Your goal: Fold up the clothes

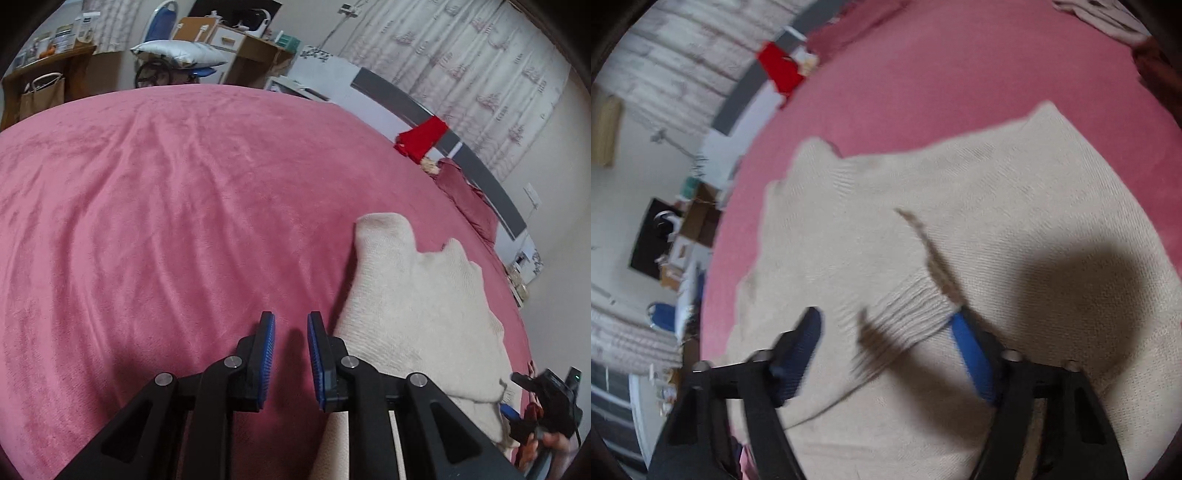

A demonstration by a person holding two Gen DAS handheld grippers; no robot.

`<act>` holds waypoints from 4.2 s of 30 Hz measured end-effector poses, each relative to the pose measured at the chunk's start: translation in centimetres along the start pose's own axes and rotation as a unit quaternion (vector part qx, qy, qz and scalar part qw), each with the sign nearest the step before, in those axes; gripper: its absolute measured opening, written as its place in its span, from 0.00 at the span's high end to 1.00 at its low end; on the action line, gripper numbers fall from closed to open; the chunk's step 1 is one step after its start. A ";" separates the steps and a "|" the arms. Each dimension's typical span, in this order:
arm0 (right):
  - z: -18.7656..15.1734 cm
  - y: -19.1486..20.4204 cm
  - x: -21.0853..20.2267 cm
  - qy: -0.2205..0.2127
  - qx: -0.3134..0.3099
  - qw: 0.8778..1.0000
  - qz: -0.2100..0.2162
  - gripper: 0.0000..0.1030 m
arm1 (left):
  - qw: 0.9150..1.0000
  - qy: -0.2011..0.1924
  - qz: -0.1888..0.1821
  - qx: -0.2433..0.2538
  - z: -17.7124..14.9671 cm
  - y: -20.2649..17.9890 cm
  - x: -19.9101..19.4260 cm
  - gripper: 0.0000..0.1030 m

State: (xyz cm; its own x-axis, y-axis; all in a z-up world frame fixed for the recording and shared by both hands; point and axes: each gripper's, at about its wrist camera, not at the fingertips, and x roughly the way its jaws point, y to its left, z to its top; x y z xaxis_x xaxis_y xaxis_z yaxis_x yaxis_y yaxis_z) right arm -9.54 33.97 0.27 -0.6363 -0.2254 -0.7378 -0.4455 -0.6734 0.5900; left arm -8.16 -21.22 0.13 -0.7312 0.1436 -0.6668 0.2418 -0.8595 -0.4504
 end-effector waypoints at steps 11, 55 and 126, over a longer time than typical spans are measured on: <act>0.7 -0.7 0.9 0.000 -0.003 0.998 0.055 0.87 | 0.999 0.005 -0.002 0.036 -0.4 -2.2 0.4 0.83; -5.4 -0.1 -1.0 -0.091 -0.204 0.974 0.024 0.23 | 0.997 0.021 0.017 0.068 -0.8 -2.8 2.2 0.92; -7.2 22.6 12.0 0.041 -0.468 0.879 0.074 0.73 | 0.994 0.001 0.012 0.111 3.1 -8.4 7.2 0.89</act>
State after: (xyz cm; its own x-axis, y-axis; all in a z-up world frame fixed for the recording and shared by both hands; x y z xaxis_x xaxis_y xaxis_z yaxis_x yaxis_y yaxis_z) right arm -22.70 10.97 2.33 -0.5795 -0.3842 -0.7187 0.3774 -0.9081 0.1812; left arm -17.49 -14.50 0.95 -0.7253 0.1233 -0.6773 0.1123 -0.9495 -0.2930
